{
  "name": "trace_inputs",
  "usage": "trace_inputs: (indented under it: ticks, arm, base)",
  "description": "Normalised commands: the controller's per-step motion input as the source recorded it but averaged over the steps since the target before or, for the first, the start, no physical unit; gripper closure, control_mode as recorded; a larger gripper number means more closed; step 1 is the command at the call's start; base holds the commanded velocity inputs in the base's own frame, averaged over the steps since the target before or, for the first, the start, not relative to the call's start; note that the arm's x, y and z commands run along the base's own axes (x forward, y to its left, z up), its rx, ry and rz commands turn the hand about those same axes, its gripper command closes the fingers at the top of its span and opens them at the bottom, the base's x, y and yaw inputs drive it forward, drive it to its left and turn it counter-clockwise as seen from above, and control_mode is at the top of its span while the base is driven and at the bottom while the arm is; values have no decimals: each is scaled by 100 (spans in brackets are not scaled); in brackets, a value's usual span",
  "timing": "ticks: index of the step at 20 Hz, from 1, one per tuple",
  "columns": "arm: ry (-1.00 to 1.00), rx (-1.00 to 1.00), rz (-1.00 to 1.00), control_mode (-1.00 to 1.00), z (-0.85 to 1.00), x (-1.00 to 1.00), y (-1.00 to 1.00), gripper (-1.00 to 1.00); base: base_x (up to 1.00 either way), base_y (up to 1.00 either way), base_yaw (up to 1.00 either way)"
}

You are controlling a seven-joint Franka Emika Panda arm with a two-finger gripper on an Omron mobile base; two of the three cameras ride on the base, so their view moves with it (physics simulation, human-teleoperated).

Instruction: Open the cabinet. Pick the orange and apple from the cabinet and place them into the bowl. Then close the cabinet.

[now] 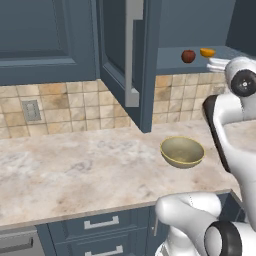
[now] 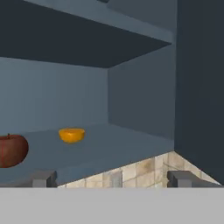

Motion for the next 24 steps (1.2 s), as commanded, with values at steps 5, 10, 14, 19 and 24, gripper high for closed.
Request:
trace_inputs:
  ticks: [5, 10, 14, 19, 24]
  arm:
    - [38, -1, 24, -100, 5, 12, 32, -100]
    - [41, 0, 11, -100, 6, 28, 37, -100]
    - [2, 0, 0, -100, 0, 0, 6, -100]
    - [0, 0, 0, -100, -3, 0, 37, -100]
    - [0, 6, 0, -100, -2, 13, 39, -100]
  base:
    - [0, 0, 0]
    - [0, 0, 0]
    - [0, 0, 0]
    - [0, 0, 0]
    - [0, 0, 0]
